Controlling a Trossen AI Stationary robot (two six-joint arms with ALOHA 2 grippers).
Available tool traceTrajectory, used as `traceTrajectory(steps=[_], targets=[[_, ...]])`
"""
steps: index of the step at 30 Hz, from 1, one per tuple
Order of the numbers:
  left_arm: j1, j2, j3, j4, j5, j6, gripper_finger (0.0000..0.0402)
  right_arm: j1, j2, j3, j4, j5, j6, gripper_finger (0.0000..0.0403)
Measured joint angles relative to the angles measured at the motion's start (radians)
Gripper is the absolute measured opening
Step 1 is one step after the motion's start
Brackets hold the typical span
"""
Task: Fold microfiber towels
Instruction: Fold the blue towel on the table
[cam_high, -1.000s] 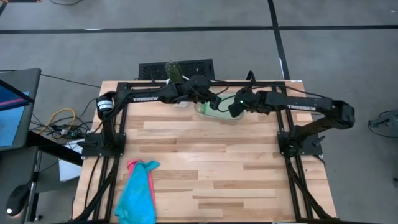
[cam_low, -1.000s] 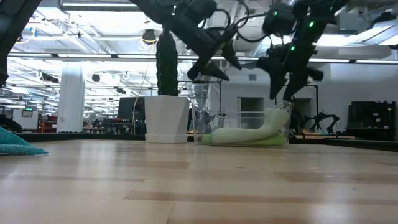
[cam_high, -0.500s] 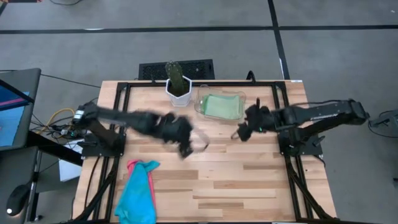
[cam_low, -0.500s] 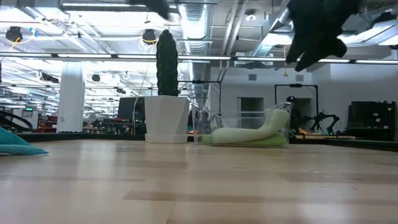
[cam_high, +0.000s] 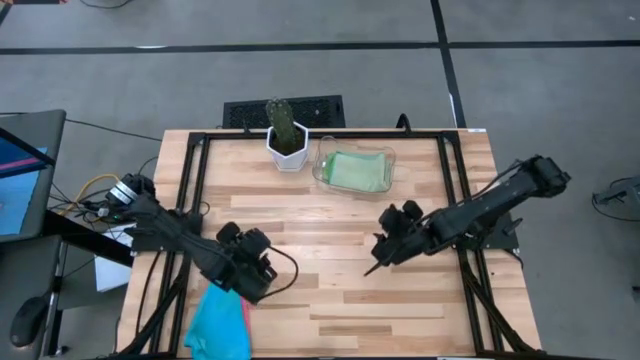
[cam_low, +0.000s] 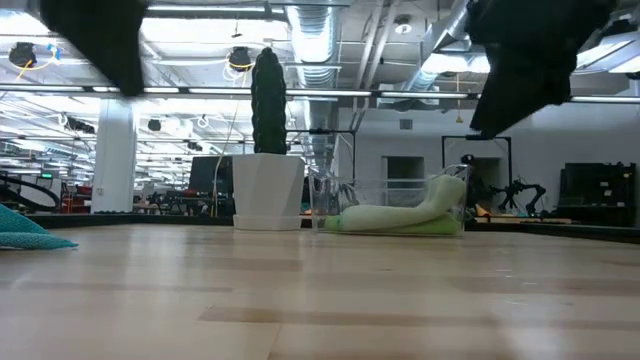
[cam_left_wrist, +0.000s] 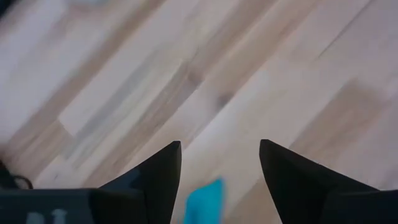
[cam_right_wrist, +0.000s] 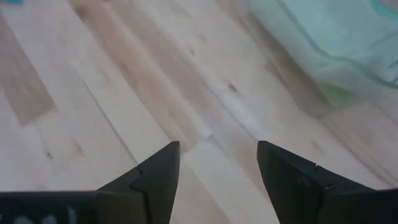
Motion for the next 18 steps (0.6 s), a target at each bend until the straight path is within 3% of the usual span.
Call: traceTrajectory(steps=[3, 8, 18], targets=[[0.062, -0.013, -0.125, 0.088, 0.116, 0.118, 0.0203, 0.005, 0.054, 0.001, 0.027, -0.013, -0.007, 0.0240], [0.127, -0.013, -0.271, 0.184, 0.217, 0.220, 0.0199, 0.006, 0.127, 0.000, 0.064, -0.024, -0.056, 0.0240], [0.141, -0.028, -0.379, 0.379, 0.359, 0.409, 0.0199, 0.005, 0.227, 0.001, 0.139, -0.104, -0.123, 0.0240]])
